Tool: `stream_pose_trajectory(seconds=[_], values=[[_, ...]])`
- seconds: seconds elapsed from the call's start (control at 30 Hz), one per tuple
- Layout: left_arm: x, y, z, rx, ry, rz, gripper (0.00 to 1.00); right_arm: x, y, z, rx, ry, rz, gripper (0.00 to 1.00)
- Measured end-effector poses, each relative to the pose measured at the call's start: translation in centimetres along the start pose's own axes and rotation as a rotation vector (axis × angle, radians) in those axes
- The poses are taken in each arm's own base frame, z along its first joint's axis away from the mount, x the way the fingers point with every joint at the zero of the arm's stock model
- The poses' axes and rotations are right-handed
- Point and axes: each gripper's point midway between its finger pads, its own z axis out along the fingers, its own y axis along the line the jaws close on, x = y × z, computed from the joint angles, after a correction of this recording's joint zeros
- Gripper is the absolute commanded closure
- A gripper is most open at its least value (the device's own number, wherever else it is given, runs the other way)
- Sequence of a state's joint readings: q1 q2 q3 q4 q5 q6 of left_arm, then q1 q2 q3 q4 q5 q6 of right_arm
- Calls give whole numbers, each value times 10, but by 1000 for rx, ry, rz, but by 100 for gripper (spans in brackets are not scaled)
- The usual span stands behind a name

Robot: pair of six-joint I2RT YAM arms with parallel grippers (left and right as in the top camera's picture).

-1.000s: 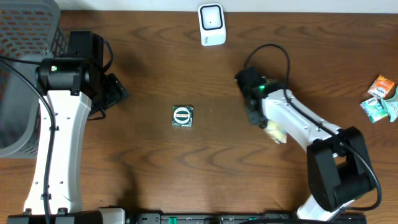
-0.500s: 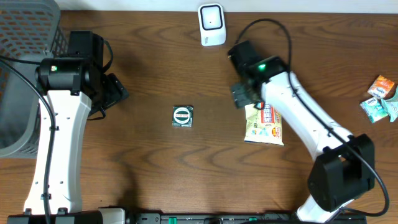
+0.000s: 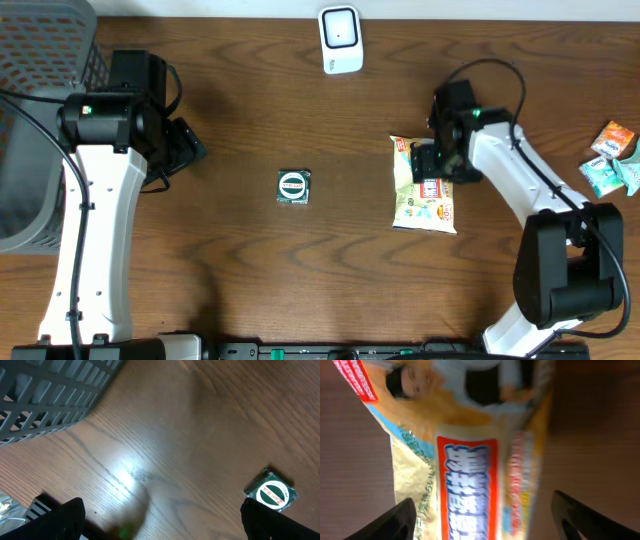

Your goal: Scan the item barcode

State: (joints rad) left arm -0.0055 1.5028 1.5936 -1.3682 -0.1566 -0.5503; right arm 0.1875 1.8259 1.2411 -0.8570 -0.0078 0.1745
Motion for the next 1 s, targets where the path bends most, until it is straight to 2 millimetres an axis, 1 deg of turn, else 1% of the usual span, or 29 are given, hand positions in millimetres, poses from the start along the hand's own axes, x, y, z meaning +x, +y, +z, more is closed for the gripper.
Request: stream_pose_trajectory(seconds=[0.13, 0.2, 0.27, 0.3, 0.33, 0.37, 0.4, 0.43, 0.53, 0.7, 0.8, 0.9, 0.97, 1.0], values=[[0, 0, 0, 1, 0, 0, 2, 9, 10, 22, -65, -12, -5, 30], [0, 0, 0, 0, 0, 0, 2, 9, 12, 26, -74, -22, -12, 39], [0, 0, 0, 0, 0, 0, 2, 9, 15, 27, -80, -31, -16, 41], [0, 0, 0, 1, 0, 0, 2, 9, 16, 28, -85, -34, -20, 43], [0, 0, 0, 0, 0, 0, 2, 8, 18, 28, -87, -39, -23, 55], [0, 0, 0, 0, 0, 0, 2, 8, 19, 28, -90, -44, -31, 73], [0, 0, 0, 0, 0, 0, 2, 7, 20, 28, -94, -48, -29, 87], [0, 0, 0, 0, 0, 0, 2, 5, 22, 27, -100, -55, -29, 99], [0, 0, 0, 0, 0, 0, 2, 0, 26, 19, -123, -84, -31, 99], [0, 0, 0, 0, -1, 0, 2, 0, 27, 17, -129, -78, -32, 99], [0, 0, 0, 1, -1, 0, 2, -4, 31, 10, -140, -55, -33, 99], [0, 0, 0, 1, -1, 0, 2, -23, 41, 0, -171, -89, -42, 99], [0, 0, 0, 0, -1, 0, 2, -44, 49, -14, -192, -146, -52, 99], [0, 0, 0, 0, -1, 0, 2, -57, 53, -24, -203, -188, -57, 99]])
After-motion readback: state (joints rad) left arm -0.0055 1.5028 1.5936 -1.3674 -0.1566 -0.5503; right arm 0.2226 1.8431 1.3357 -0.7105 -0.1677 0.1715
